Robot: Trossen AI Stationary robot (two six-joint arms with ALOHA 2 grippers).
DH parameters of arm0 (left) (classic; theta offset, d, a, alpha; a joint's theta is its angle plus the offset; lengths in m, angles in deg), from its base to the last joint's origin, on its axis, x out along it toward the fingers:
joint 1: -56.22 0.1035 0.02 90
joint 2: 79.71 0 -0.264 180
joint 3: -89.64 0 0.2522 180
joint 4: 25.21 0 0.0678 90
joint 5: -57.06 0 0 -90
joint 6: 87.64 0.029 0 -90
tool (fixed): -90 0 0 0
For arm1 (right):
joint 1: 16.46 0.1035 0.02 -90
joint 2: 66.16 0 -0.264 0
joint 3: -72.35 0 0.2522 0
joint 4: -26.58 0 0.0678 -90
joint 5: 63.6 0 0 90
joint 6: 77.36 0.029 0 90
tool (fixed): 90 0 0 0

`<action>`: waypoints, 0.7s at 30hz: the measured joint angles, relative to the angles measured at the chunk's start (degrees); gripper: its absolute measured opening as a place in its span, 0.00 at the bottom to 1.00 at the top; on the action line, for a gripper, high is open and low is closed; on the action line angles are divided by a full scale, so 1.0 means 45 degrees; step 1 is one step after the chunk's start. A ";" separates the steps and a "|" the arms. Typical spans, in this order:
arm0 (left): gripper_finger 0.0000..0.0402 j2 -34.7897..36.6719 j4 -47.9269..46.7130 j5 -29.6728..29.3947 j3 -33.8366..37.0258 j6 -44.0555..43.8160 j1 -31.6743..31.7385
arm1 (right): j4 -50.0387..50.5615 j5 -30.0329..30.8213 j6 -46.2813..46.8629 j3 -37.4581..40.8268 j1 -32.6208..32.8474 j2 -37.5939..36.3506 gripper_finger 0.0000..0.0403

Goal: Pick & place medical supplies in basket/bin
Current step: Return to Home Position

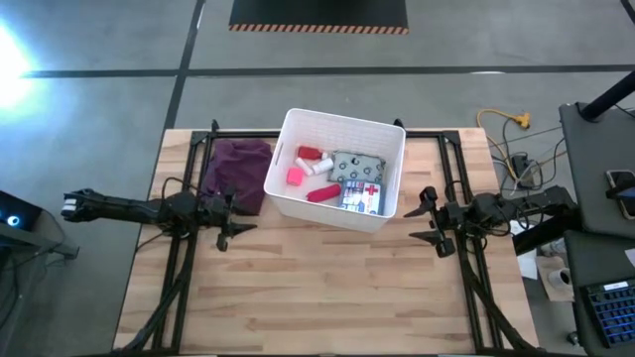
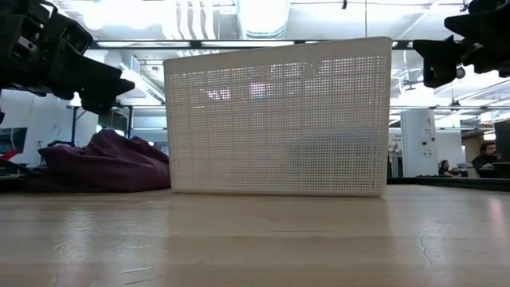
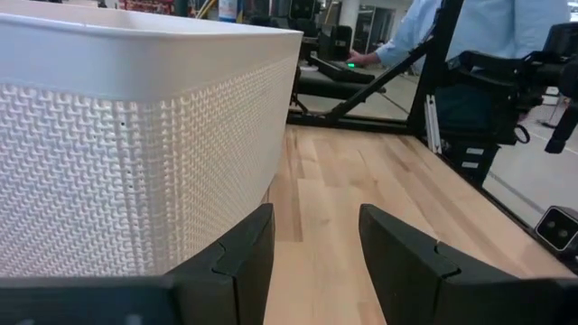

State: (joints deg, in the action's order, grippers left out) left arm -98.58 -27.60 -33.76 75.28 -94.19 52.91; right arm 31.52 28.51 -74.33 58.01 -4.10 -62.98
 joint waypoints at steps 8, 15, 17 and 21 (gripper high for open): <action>0.37 0.0000 0.0000 0.0000 -0.0002 0.0002 0.0001 | 0.0000 0.0000 -0.0095 0.0004 0.0000 0.0000 0.59; 0.37 0.0004 0.0000 0.0000 -0.0002 0.0001 0.0000 | 0.0000 0.0000 -0.0104 0.0005 -0.0002 0.0000 0.59; 0.37 0.0005 0.0000 0.0003 -0.0002 0.0002 0.0002 | 0.0000 0.0005 -0.0044 0.0005 -0.0001 0.0000 0.59; 0.37 0.0005 0.0000 0.0002 -0.0002 0.0002 0.0002 | -0.0003 0.0005 -0.0101 0.0003 0.0000 0.0000 0.59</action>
State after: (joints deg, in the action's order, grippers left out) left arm -98.56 -27.60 -33.75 75.27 -94.18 52.92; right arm 31.51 28.53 -74.78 58.03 -4.09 -62.98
